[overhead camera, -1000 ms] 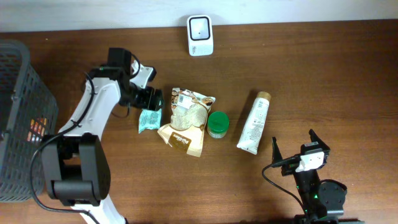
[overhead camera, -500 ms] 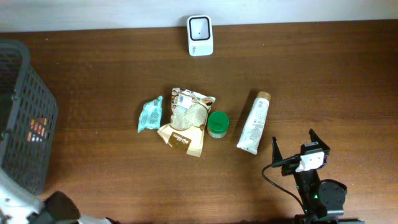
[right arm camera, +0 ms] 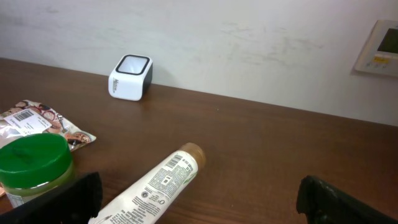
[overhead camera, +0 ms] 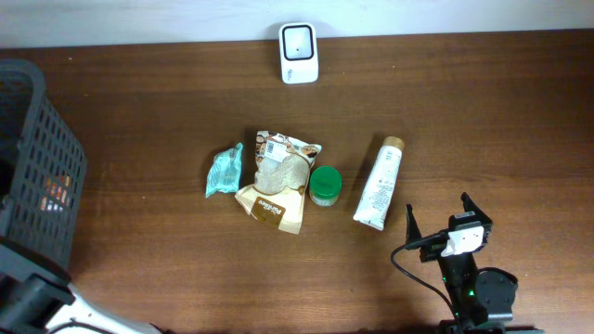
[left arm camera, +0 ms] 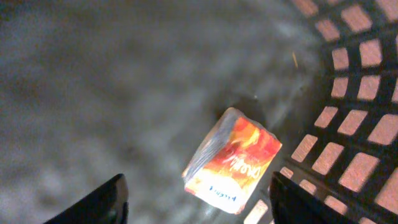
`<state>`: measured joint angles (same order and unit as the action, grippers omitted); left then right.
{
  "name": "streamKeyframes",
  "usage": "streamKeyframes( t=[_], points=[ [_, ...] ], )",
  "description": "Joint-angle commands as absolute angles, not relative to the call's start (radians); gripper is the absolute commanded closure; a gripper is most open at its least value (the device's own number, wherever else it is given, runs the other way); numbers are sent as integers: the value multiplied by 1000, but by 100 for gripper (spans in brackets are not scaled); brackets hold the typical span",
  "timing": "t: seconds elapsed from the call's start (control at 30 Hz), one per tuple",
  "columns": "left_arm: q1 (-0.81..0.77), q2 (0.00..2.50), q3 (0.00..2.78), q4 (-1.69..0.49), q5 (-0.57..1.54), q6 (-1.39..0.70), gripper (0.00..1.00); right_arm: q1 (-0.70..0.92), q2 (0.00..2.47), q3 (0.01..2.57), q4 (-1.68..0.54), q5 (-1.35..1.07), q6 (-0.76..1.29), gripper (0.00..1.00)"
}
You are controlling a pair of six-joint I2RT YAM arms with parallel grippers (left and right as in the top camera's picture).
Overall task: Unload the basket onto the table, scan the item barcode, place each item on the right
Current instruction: 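Place the mint-green packet left of the grain bag, then grasp the small orange box from the basket and set it left of packet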
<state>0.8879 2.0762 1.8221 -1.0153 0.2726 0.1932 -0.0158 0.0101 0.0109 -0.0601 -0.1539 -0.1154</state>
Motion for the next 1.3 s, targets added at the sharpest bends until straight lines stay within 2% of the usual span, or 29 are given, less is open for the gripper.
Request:
streamKeyframes(
  t=[0.0, 0.23, 0.37, 0.43, 0.5, 0.57, 0.7, 0.8, 1.07, 1.2, 1.27],
  points=[
    [889, 2164, 1816, -1011, 399, 321, 36, -7, 4, 6, -65, -145, -115, 2],
    [852, 2229, 1814, -1019, 450, 377, 37, -7, 4, 6, -65, -145, -115, 2],
    [832, 2250, 1781, -1027, 433, 395, 46, -7, 4, 6, -66, -145, -115, 2],
    [832, 2275, 1752, -1027, 398, 394, 57, -7, 4, 6, -66, -145, -115, 2],
    [832, 2283, 1747, -1027, 397, 394, 75, -7, 4, 6, -66, -145, -115, 2],
    [834, 2283, 1759, -1030, 396, 375, 100, -7, 4, 6, -66, -145, -115, 2],
    [834, 2271, 1842, -1094, 396, 344, 100, -7, 4, 6, -66, -145, -115, 2],
    [834, 2207, 1983, -1162, 397, 238, 100, -7, 4, 6, -66, -145, -115, 2],
    [829, 1768, 2147, -1175, 397, -35, 100, -7, 4, 6, -66, -145, -115, 2],
    [721, 1585, 2147, -1227, 404, -35, 100, -7, 3, 6, -66, -146, -115, 1],
    [563, 1572, 2144, -1281, 403, -34, 100, -7, 4, 6, -66, -145, -115, 2]
  ],
)
